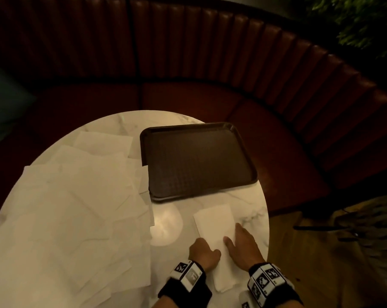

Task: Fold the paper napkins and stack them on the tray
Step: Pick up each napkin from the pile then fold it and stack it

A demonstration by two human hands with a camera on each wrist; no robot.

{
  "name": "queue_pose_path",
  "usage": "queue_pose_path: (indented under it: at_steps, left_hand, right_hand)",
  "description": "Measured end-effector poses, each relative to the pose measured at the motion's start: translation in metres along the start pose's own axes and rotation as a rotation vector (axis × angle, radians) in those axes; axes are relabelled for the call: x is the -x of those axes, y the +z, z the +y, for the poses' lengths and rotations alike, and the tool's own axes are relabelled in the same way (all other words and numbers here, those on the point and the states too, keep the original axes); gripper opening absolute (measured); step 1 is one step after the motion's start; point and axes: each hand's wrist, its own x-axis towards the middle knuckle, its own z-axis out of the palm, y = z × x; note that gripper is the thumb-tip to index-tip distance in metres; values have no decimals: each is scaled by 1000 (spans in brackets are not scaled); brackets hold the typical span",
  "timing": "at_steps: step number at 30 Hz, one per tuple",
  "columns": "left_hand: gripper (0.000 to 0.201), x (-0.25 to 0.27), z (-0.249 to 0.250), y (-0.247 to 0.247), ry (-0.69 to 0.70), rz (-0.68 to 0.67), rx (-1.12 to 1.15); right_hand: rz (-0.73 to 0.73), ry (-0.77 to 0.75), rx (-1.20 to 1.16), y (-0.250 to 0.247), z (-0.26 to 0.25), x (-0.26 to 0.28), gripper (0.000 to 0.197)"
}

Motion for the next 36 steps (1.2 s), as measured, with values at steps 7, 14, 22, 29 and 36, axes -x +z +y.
queue_pose_path:
  at_steps: [7,14,22,29,36]
  left_hand:
    - [56,20,-22,-27,33,55,21]
    - [37,70,-154,-113,-19,302,239]
    - [17,119,-292,-168,-153,517,484]
    - [22,119,-345,-186,-137,617,621]
    - [16,102,-350,-197,-109,609,620]
  right_hand:
    - [81,12,35,-15,-21,14,71]
    - [89,-508,133,17,-155,43,41]
    - [-11,-446,113,107,-316,17,72]
    - [-72,144,-16,130,-359,-2,105]
    - [22,286,-358,135,-359,-2,89]
